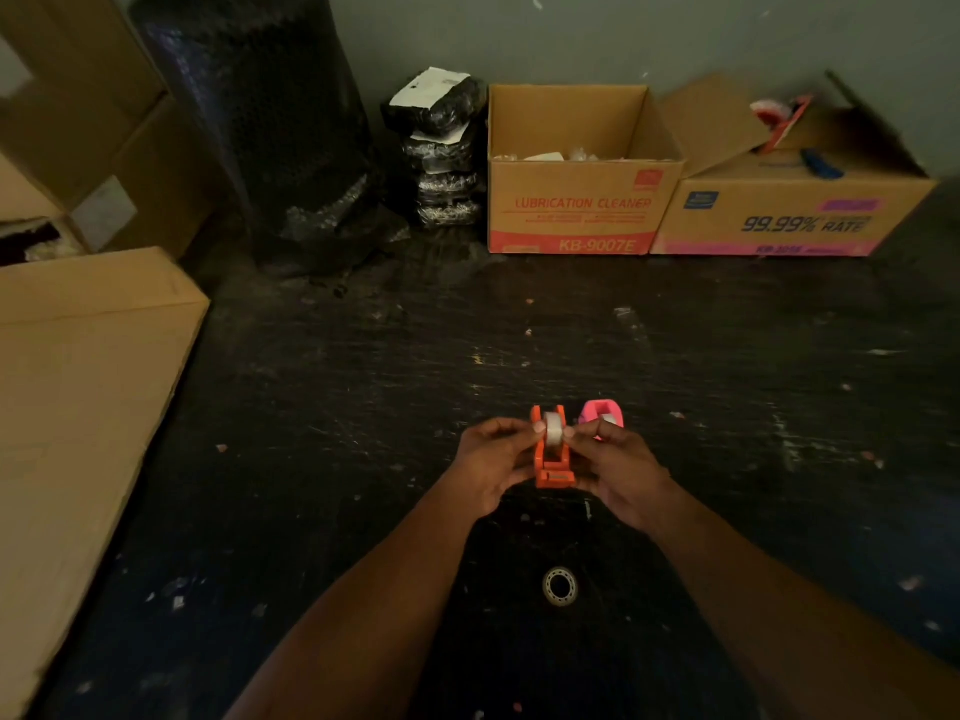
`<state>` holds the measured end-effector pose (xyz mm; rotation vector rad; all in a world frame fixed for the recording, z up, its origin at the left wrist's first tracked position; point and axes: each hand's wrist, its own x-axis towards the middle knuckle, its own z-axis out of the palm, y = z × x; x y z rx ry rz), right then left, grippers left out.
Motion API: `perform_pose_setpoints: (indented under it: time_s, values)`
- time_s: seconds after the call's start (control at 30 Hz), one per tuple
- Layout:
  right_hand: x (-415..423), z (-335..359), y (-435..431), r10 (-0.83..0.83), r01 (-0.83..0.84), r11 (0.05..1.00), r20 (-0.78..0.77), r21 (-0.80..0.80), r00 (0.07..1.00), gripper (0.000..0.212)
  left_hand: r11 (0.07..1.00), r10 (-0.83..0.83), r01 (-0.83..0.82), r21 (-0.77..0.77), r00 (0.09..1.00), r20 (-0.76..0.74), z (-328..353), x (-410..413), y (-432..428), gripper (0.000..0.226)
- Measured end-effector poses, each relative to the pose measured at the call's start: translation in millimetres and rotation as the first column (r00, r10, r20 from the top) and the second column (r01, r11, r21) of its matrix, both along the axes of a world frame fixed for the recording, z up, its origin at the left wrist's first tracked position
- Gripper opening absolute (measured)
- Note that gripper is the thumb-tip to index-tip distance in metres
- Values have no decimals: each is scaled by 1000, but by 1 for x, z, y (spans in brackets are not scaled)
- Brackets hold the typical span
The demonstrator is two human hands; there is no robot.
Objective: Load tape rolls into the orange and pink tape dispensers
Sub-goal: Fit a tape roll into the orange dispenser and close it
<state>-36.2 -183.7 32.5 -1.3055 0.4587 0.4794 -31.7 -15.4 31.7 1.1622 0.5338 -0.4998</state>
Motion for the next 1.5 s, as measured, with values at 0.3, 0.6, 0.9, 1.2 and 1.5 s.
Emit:
perform_pose_setpoints:
  time_s: [0.3, 0.6, 0.9, 1.2, 1.5]
  values:
    - [0, -1, -2, 3, -3, 1000, -3, 19, 1000, 10, 994, -36, 35, 99, 999, 11, -3, -1, 9, 27]
    - [4, -7, -7, 1, 1, 990, 13, -142, 1000, 13, 975, -172, 171, 144, 985, -5, -5, 1, 6, 30]
    - [19, -44, 20, 146, -104, 856, 44, -507, 988, 14, 942, -111, 125, 311, 992, -64, -36, 14, 7, 45]
    - [21, -52, 24, 195, -118, 814, 76, -568, 978, 14, 886, -170, 200, 419, 979, -108, -47, 28, 7, 40]
    - [-6, -39, 27, 154, 52, 627, 189, -777, 970, 19, 887, -179, 204, 414, 979, -99, -45, 23, -7, 34]
